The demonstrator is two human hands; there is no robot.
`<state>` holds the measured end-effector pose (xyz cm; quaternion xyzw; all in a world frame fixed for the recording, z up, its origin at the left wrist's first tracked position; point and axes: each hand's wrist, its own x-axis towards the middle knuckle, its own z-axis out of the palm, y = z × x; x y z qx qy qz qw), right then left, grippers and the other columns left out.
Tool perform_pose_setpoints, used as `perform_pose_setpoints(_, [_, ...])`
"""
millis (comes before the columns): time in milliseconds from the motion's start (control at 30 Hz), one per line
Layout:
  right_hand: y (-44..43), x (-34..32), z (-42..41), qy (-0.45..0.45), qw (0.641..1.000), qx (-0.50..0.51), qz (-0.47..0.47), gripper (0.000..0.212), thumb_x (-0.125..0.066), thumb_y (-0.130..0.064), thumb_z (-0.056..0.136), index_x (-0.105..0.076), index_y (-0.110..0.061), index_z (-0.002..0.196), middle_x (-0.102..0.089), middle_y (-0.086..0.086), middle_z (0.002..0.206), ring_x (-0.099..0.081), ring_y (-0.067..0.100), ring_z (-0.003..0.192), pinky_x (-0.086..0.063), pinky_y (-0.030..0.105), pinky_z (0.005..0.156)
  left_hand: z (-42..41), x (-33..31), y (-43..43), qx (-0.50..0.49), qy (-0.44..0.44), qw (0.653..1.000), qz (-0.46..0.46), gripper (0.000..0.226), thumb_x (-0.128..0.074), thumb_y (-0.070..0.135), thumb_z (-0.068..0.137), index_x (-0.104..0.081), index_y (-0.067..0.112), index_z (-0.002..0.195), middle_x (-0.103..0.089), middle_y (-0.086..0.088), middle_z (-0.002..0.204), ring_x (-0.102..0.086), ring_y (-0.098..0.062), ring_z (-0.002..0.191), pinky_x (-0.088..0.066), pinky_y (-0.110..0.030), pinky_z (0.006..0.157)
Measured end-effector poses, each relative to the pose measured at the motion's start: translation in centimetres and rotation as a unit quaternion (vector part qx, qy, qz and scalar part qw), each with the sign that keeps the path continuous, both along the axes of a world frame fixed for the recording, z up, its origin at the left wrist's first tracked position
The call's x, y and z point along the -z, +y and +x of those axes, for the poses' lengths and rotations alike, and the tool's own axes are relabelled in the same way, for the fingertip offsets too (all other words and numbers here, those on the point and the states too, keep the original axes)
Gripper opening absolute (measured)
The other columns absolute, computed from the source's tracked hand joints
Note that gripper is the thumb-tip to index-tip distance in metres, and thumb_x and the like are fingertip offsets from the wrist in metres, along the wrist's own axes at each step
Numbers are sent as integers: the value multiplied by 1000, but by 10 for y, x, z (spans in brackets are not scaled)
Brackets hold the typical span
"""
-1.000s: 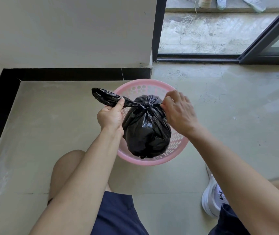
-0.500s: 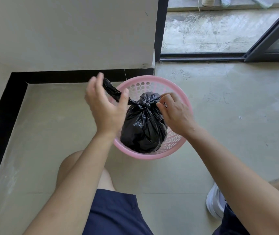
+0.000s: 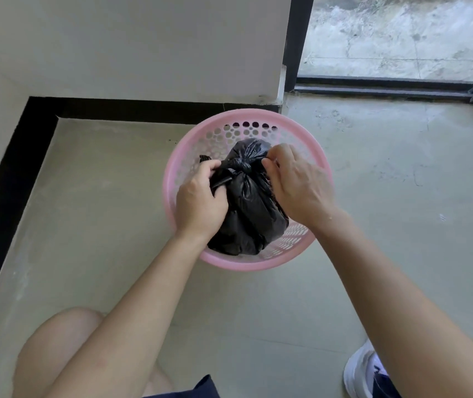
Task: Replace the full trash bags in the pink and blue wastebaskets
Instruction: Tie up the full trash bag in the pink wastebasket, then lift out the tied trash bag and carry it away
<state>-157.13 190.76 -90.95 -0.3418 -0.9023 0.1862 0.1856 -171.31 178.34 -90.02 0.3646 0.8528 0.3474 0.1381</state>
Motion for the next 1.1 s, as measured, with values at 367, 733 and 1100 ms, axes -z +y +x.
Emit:
perform_pose_setpoints(367, [23, -95, -19, 56, 996, -10, -73, 26, -46, -32, 105, -54, -9, 109, -62, 6, 111, -57, 25, 81, -27, 22, 65, 5, -96, 14, -51, -21, 997, 56, 40, -66, 6, 79, -63, 15, 118, -68, 4, 111, -63, -14, 101, -52, -35, 90])
perform_pose_setpoints(733, [-7, -349, 1, 42, 989, -76, -123, 39, -49, -36, 104, -50, -10, 133, -58, 8, 125, -62, 25, 94, -36, 23, 72, 19, -352, -16, -69, -61, 995, 47, 37, -63, 6, 82, -63, 15, 118, -69, 4, 110, -61, -8, 99, -53, -34, 88])
perform_pose_setpoints(1100, [-55, -669, 23, 68, 979, -169, -87, 58, -48, -42, 102, -28, -19, 152, -49, 7, 136, -61, 22, 100, -46, 32, 82, 42, -688, -77, -48, 32, 996, 72, 43, -60, -1, 80, -61, 10, 122, -67, -3, 114, -59, -9, 101, -37, -3, 89])
